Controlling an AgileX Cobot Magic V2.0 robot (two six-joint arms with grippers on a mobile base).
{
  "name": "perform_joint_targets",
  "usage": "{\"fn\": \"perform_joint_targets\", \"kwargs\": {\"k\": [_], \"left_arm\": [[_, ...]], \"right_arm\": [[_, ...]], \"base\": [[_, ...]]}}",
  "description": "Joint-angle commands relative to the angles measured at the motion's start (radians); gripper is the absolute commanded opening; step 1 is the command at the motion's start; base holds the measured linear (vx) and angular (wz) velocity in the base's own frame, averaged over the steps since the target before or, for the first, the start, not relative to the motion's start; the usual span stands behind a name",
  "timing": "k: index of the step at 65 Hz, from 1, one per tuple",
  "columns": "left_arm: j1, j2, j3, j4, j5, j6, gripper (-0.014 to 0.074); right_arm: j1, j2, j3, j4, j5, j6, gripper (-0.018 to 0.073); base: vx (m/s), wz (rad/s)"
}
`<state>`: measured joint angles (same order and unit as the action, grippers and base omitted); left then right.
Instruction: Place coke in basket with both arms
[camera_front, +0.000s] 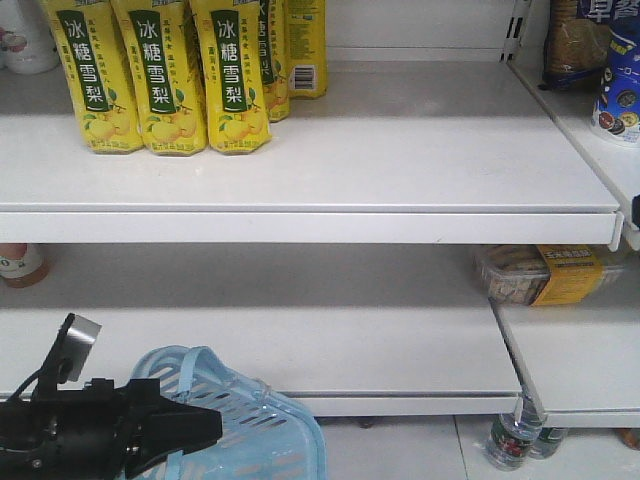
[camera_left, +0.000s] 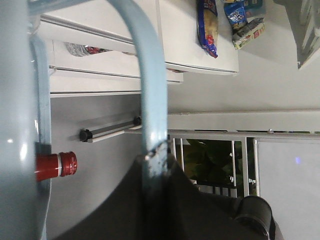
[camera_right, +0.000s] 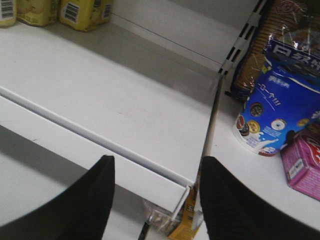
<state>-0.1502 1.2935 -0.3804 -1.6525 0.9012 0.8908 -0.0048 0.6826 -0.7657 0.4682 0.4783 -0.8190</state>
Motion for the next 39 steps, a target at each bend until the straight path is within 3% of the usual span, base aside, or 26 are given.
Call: {"fn": "perform_joint_targets", "kwargs": {"k": [1, 19, 39], "left_arm": [[-0.003, -0.026, -0.026, -0.121, 0.095, 0.001, -0.0006], [-0.003, -0.026, -0.026, -0.121, 0.095, 0.001, -0.0006], [-0.003, -0.026, -0.026, -0.121, 0.095, 0.001, -0.0006]], "right_arm": [[-0.006, -0.019, -0.009, -0.112, -0.029, 0.127, 0.0371], [-0.006, -0.139, 0.131, -0.346, -0.074, 0.416, 0.0371], [-0.006, -0.448, 0.337, -0.311, -0.091, 0.458, 0.0371]], "base": [[0.00, 0.00], [0.00, 0.00], [0.00, 0.00]]}}
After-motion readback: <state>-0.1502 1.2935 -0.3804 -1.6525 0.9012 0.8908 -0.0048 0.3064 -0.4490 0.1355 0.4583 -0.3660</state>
